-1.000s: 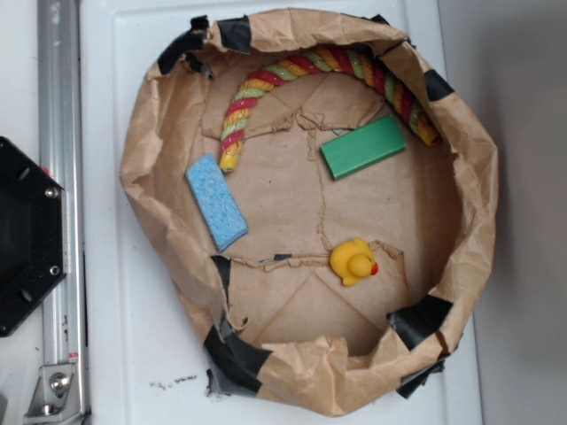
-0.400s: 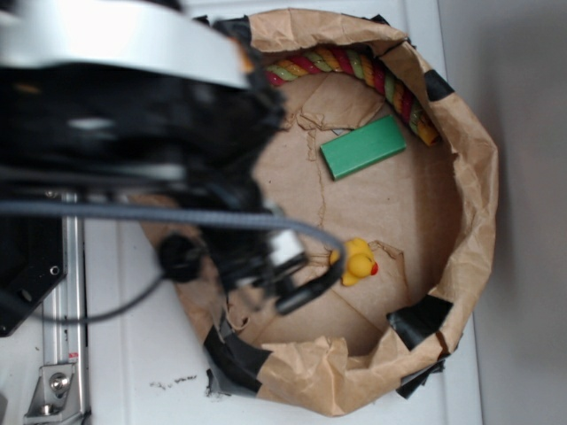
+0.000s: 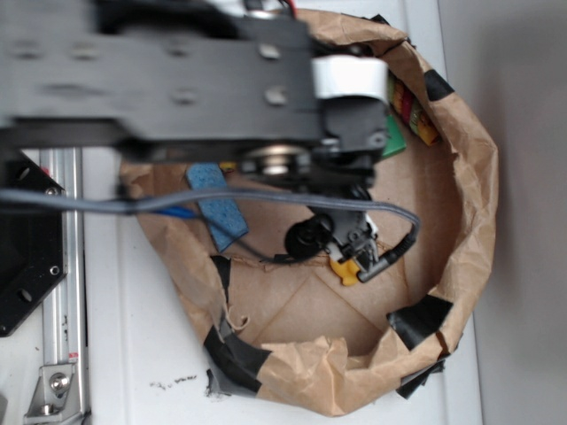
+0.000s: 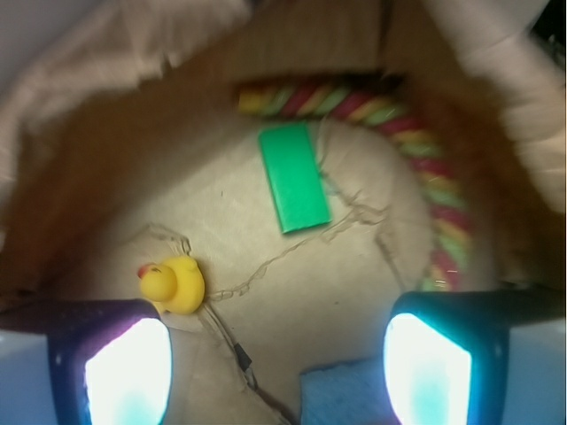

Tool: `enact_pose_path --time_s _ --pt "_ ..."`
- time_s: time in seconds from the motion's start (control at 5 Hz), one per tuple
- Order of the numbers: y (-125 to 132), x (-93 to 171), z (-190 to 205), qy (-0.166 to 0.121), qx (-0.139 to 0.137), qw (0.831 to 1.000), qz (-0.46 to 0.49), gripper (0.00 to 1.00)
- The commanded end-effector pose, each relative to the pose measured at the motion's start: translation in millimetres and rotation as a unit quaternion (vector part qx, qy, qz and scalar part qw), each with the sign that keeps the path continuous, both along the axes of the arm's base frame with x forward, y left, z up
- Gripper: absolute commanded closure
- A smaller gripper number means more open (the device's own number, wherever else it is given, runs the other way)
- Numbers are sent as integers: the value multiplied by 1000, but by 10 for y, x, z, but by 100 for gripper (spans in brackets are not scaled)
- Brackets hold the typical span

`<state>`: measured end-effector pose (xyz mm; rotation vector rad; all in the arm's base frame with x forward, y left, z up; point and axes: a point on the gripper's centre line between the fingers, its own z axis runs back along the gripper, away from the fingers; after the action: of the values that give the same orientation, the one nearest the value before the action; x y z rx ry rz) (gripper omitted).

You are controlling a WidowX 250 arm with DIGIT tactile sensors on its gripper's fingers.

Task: Grab the yellow duck.

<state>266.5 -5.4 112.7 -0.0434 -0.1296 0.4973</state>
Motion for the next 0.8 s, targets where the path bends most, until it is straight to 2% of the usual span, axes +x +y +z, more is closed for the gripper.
enact_pose_path --time_s 0.0,0.4,0.6 --pt "107 68 159 -31 0 1000 4 0" --pt "107 68 159 -31 0 1000 4 0" --pt "50 140 -17 -70 -7 997 8 0"
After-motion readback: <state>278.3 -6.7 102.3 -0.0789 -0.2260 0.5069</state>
